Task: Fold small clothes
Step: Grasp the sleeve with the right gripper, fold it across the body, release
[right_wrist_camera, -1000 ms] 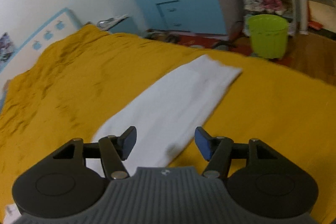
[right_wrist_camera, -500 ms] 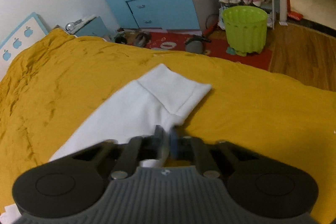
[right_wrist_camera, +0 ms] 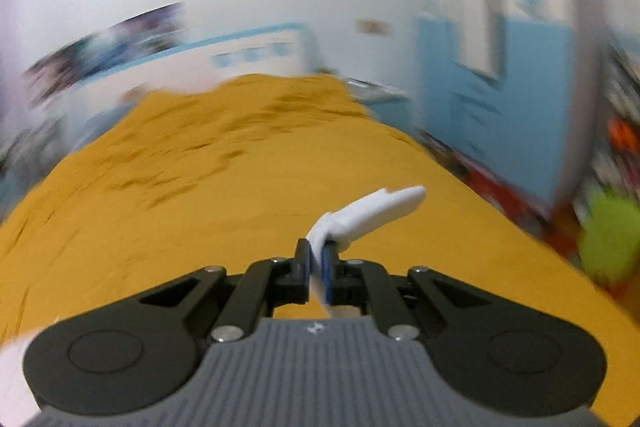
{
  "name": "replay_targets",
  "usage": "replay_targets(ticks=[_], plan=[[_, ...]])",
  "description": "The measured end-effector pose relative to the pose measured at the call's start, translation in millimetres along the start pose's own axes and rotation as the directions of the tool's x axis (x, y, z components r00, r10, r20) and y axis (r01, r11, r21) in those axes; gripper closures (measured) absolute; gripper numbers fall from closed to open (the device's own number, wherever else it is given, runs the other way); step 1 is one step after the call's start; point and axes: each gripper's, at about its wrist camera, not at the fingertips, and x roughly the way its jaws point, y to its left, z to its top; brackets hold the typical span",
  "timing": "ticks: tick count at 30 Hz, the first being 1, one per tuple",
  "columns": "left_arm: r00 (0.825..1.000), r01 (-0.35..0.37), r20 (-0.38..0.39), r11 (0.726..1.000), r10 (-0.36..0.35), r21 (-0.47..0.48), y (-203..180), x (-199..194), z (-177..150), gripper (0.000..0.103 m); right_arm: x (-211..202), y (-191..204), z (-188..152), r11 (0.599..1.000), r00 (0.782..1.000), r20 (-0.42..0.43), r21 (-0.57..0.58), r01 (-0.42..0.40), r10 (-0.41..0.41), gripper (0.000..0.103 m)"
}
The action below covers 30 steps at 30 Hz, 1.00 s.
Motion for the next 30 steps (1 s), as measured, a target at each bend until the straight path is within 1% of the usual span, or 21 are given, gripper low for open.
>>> replay_targets(ticks=[1, 3, 5, 7, 8, 10, 12, 13, 14, 15, 16, 18, 19, 20, 22, 24, 25, 26, 27, 28, 30], plan=[[1.000, 0.018, -0.004, 1.000, -0.018, -0.012, 1, -2, -1, 0.065, -3, 26, -2, 0.997, 1.000, -0.005, -0.067, -0.031, 0.031, 0.103], [0.998, 0.053, -0.014, 0.998, -0.054, -0.034, 3, -4, -3, 0.065, -7, 80, -14, 0.977, 0.995, -0.029, -0.189, -0.098, 0.095, 0.103], [0.997, 0.067, -0.027, 0.997, -0.068, -0.043, 4, -5, -6, 0.065, -9, 131, -36, 0.939, 0.984, -0.073, -0.296, -0.176, 0.162, 0.103], [0.997, 0.068, -0.041, 0.997, -0.070, -0.038, 4, -6, -11, 0.065, -9, 175, -69, 0.894, 0.962, -0.153, -0.359, -0.269, 0.228, 0.103], [0.996, 0.070, -0.049, 0.997, -0.072, -0.035, 5, -6, -14, 0.065, -8, 195, -89, 0.864, 0.949, -0.199, -0.399, -0.308, 0.246, 0.103], [0.995, 0.071, -0.065, 0.997, -0.073, -0.035, 6, -7, -19, 0.065, -5, 223, -126, 0.813, 0.926, -0.274, -0.455, -0.364, 0.261, 0.103], [0.994, 0.074, -0.077, 0.996, -0.077, -0.040, 8, -7, -24, 0.065, -2, 242, -161, 0.786, 0.901, -0.355, -0.469, -0.403, 0.250, 0.102], [0.993, 0.078, -0.083, 0.996, -0.082, -0.044, 9, -7, -26, 0.065, 0, 246, -173, 0.784, 0.889, -0.389, -0.460, -0.416, 0.243, 0.102], [0.992, 0.085, -0.089, 0.995, -0.089, -0.049, 9, -7, -28, 0.065, 3, 247, -183, 0.791, 0.876, -0.419, -0.439, -0.426, 0.240, 0.101], [0.991, 0.096, -0.093, 0.994, -0.101, -0.057, 9, -6, -30, 0.065, 6, 248, -188, 0.799, 0.864, -0.443, -0.417, -0.433, 0.238, 0.097], [0.989, 0.108, -0.097, 0.992, -0.114, -0.064, 8, -5, -32, 0.065, 8, 247, -192, 0.806, 0.854, -0.461, -0.394, -0.441, 0.241, 0.096], [0.983, 0.143, -0.101, 0.986, -0.151, -0.082, 5, -4, -33, 0.058, 8, 242, -194, 0.821, 0.845, -0.469, -0.355, -0.447, 0.258, 0.093], [0.980, 0.165, -0.097, 0.982, -0.174, -0.093, 3, -4, -34, 0.055, 8, 239, -193, 0.823, 0.840, -0.469, -0.338, -0.456, 0.272, 0.091], [0.976, 0.188, -0.092, 0.976, -0.198, -0.107, 2, -4, -34, 0.050, 5, 238, -194, 0.823, 0.835, -0.470, -0.325, -0.465, 0.286, 0.087], [0.964, 0.239, -0.087, 0.960, -0.253, -0.145, 0, -2, -34, 0.048, -2, 238, -192, 0.827, 0.823, -0.472, -0.287, -0.483, 0.316, 0.085], [0.950, 0.283, -0.083, 0.941, -0.302, -0.185, 1, 1, -36, 0.044, -8, 233, -190, 0.831, 0.794, -0.483, -0.211, -0.514, 0.369, 0.070], [0.944, 0.297, -0.084, 0.933, -0.319, -0.204, 1, 3, -36, 0.044, -8, 231, -188, 0.833, 0.780, -0.483, -0.164, -0.528, 0.399, 0.069], [0.940, 0.307, -0.086, 0.926, -0.332, -0.221, 0, 5, -37, 0.043, -10, 227, -187, 0.836, 0.770, -0.477, -0.121, -0.534, 0.423, 0.069], [0.935, 0.315, -0.090, 0.919, -0.344, -0.238, -2, 9, -37, 0.043, -21, 223, -189, 0.842, 0.774, -0.467, -0.106, -0.529, 0.427, 0.068], [0.930, 0.322, -0.097, 0.913, -0.354, -0.250, -4, 13, -37, 0.043, -23, 221, -189, 0.849, 0.783, -0.455, -0.102, -0.519, 0.424, 0.068], [0.915, 0.347, -0.112, 0.899, -0.386, -0.268, -11, 23, -37, 0.043, -34, 211, -186, 0.865, 0.803, -0.423, -0.080, -0.496, 0.421, 0.066]])
